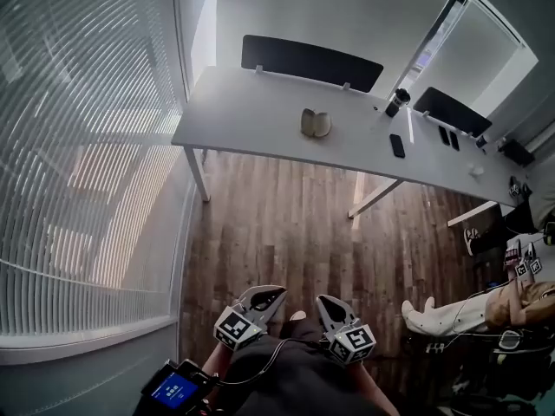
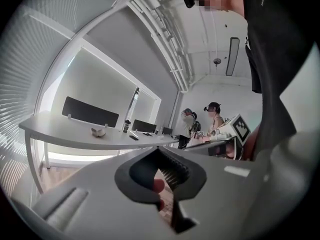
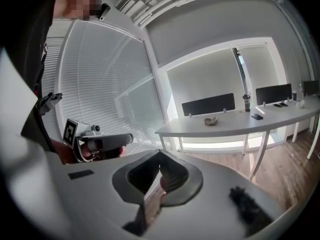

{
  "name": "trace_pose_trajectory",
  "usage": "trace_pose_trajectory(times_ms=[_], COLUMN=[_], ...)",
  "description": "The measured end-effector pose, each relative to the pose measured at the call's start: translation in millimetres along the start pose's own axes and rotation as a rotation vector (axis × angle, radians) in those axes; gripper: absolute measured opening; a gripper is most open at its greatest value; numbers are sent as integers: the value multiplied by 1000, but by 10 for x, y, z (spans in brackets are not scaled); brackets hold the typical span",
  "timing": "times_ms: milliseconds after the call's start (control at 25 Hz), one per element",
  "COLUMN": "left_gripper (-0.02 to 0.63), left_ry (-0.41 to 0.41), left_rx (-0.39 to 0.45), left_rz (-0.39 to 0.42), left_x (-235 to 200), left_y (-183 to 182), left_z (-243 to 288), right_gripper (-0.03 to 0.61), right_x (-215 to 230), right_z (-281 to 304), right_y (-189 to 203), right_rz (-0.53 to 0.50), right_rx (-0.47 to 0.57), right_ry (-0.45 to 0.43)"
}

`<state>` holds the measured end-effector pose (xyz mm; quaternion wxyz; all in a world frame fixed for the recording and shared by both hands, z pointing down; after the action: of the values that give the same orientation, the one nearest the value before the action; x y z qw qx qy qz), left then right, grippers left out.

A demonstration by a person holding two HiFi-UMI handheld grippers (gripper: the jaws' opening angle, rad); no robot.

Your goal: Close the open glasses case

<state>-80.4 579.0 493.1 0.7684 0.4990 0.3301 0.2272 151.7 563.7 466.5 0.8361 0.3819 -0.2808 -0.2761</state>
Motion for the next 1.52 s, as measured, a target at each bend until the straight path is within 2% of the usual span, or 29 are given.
trace_pose_trajectory(times_ms=[120, 320, 480, 720, 880, 1200, 1520], left_gripper=[5, 5, 5, 6, 6, 6, 6], left_ry=[10, 15, -41, -94, -109, -165, -148], left_rx=[-14, -45, -40, -65, -113, -139, -162], left_rz=[3, -4, -13, 15, 17, 19, 20], left_x=[25, 60, 46, 4, 1, -134, -139], left_y=[28, 36, -2, -23, 7, -104, -148], left_z=[39, 87, 128, 299, 449, 806, 1224], right_gripper=[5, 5, 5, 5, 5, 5, 5], right_x=[73, 166, 303, 595, 796, 1233, 1725], right_z=[-9, 52, 141, 223, 192, 54, -35], right_y=[88, 22, 16, 10, 31, 27, 100], right_rz=[6, 24, 20, 52, 83, 131, 174], right_rx=[7, 31, 46, 68, 78, 104, 115], right_ry=[7, -20, -43, -58, -43, 17, 69])
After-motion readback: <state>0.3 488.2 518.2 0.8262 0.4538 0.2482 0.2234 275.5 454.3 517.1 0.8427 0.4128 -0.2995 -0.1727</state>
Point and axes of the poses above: the fingertips, and each gripper's own axes: z forward along the fingers, x to its right, y out of its underside, the point moved 10 cm from there along -z, backward along the fingers, and after that the axes turned 12 degrees about -x, right-handed, at the moved point
